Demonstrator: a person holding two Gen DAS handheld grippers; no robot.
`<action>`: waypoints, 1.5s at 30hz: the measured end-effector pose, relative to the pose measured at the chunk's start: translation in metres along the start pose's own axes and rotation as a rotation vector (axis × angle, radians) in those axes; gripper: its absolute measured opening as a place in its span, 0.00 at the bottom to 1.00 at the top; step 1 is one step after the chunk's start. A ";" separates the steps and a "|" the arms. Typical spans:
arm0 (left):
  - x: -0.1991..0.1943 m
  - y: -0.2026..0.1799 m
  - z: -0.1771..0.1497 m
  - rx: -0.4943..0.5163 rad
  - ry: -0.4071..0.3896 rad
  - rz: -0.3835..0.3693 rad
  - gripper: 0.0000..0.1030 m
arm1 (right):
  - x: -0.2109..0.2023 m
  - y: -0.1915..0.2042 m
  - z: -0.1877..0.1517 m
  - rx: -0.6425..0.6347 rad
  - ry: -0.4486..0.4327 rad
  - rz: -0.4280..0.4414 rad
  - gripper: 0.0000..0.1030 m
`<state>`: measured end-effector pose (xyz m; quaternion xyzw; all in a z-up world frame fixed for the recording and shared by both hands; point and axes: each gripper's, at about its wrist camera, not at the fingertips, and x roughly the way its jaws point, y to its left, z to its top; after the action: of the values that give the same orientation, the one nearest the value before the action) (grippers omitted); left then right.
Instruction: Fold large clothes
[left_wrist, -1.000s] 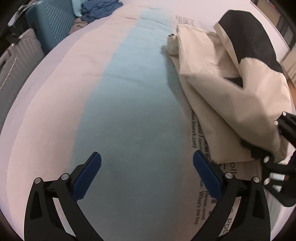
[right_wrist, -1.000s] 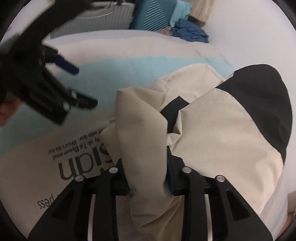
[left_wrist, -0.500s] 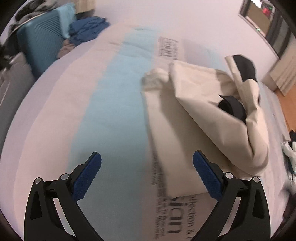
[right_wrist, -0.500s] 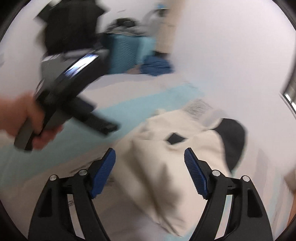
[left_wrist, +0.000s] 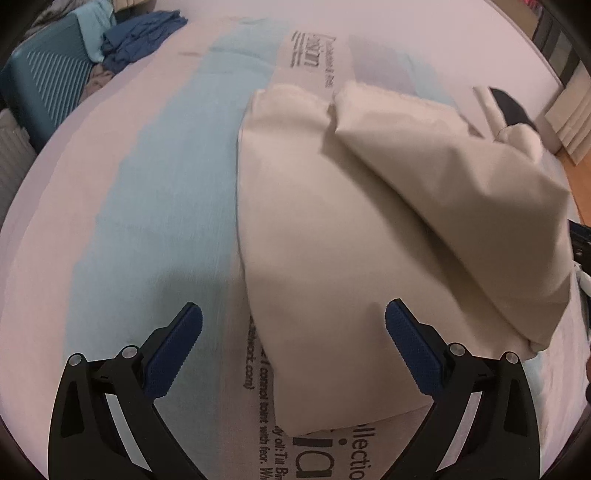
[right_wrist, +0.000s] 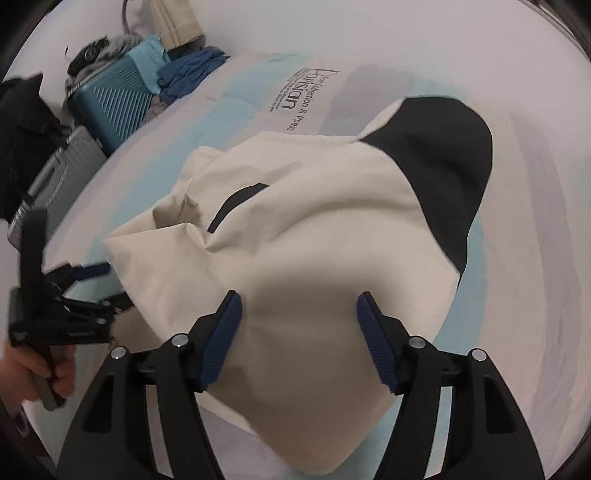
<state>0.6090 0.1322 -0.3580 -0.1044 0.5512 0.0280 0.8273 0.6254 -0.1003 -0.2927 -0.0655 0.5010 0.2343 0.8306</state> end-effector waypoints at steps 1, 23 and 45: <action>0.002 0.002 -0.003 -0.012 0.008 -0.003 0.94 | -0.001 0.002 -0.005 -0.009 -0.002 -0.011 0.61; -0.012 -0.046 0.085 0.051 -0.068 -0.218 0.94 | 0.020 0.025 -0.001 -0.073 -0.002 0.029 0.72; -0.041 -0.013 0.011 0.000 -0.157 0.002 0.94 | 0.025 0.113 -0.037 -0.473 -0.148 -0.277 0.61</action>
<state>0.6054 0.1245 -0.3146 -0.1014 0.4847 0.0367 0.8680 0.5538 -0.0053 -0.3177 -0.3081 0.3566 0.2333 0.8506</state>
